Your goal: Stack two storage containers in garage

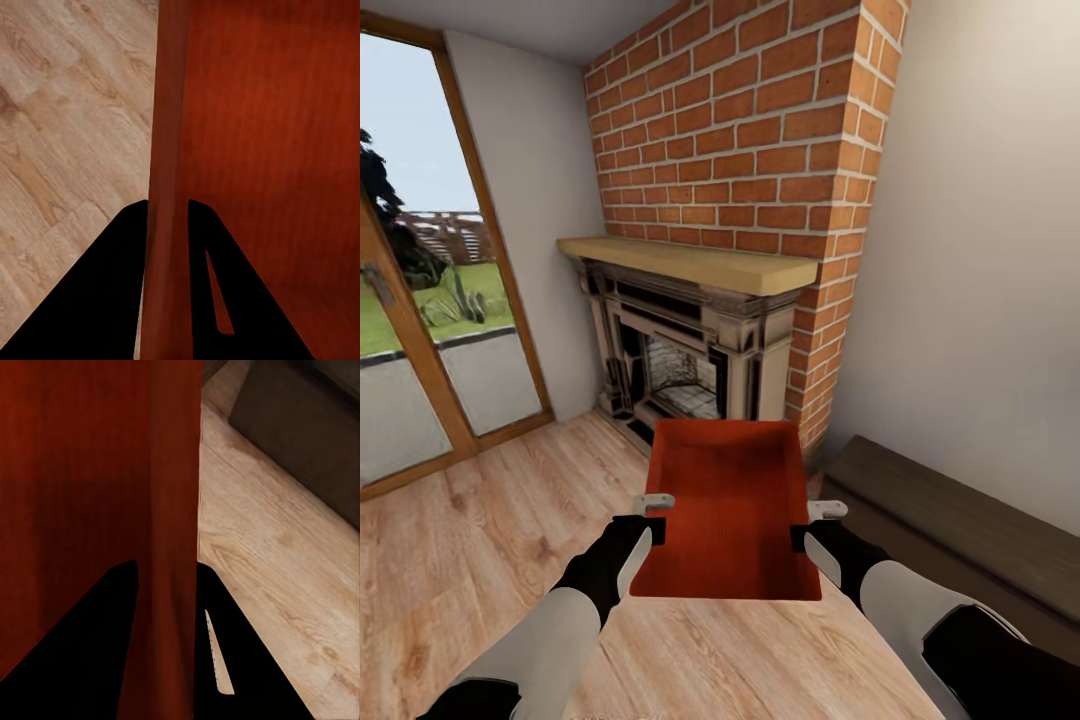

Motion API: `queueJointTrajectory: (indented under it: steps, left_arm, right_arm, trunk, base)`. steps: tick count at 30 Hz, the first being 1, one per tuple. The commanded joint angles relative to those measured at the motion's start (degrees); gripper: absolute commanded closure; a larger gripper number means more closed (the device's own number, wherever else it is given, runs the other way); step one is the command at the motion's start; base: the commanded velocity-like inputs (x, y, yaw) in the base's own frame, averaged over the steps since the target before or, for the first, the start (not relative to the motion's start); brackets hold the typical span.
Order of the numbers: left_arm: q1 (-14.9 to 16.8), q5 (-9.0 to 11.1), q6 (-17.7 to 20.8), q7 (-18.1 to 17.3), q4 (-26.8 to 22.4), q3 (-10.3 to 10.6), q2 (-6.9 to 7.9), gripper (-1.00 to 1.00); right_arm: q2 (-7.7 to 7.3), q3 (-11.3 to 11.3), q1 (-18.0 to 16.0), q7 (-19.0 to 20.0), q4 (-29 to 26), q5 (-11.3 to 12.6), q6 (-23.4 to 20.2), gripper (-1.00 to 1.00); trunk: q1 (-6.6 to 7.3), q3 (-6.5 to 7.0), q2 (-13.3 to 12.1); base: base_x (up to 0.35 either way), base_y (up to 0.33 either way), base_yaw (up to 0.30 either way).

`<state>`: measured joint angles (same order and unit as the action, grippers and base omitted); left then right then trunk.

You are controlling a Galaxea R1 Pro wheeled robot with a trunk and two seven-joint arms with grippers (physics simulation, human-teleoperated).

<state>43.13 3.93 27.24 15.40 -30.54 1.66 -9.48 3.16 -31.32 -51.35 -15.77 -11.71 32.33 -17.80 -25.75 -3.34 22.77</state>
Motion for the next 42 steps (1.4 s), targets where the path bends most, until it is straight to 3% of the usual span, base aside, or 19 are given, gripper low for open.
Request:
queueJointTrajectory:
  steps: [1,42]
  left_arm:
    - [0.02,0.91,0.71,0.59,1.54,0.53,0.08,1.0]
    - [0.02,0.91,0.71,0.61,1.54,0.53,0.08,1.0]
  right_arm:
    - [-0.27,0.09,-0.09,-0.23,-0.24,-0.6,3.48,1.0]
    - [-0.26,0.1,-0.09,-0.31,-0.16,-0.61,3.48,1.0]
  trunk:
    - [-0.04,-0.13,0.14]
    - [-0.04,-0.13,0.14]
  base:
    - [0.0,0.0,0.254]
    - [0.0,0.0,0.285]
